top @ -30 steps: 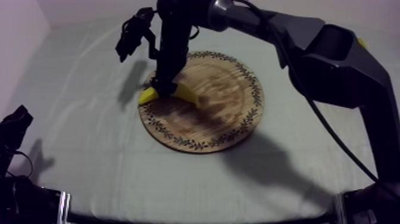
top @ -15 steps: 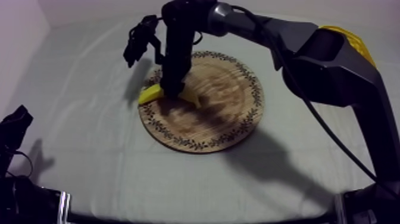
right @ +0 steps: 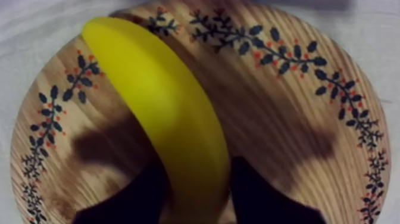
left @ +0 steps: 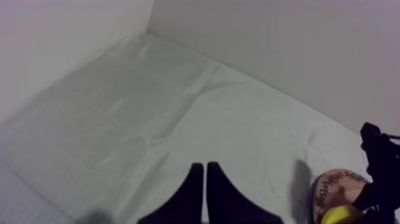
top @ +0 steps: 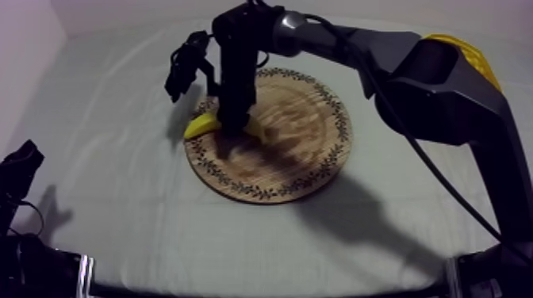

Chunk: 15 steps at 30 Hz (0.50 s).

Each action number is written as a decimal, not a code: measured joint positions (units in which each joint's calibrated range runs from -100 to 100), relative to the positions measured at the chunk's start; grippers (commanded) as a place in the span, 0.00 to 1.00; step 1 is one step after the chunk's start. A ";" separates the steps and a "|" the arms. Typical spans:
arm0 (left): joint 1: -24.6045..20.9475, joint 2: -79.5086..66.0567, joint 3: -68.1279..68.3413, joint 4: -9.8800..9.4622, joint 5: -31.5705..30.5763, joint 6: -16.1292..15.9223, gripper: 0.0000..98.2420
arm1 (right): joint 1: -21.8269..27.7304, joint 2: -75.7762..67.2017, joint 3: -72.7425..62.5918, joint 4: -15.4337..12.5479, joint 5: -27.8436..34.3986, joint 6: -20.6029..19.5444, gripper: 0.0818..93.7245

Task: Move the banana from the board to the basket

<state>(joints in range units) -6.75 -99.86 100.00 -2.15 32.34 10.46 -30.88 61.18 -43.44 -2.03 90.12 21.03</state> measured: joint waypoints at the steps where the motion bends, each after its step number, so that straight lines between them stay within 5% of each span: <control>1: 0.00 0.00 0.00 0.00 0.00 0.00 0.00 | 0.00 0.00 0.00 0.09 0.00 0.03 0.19; 15: 0.00 0.00 0.00 0.00 0.00 0.00 0.00 | 2.08 -8.03 -1.62 -0.71 3.39 0.51 0.13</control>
<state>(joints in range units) -6.75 -99.86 100.00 -2.15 32.34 10.46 -28.80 53.15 -45.06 -2.74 93.51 21.54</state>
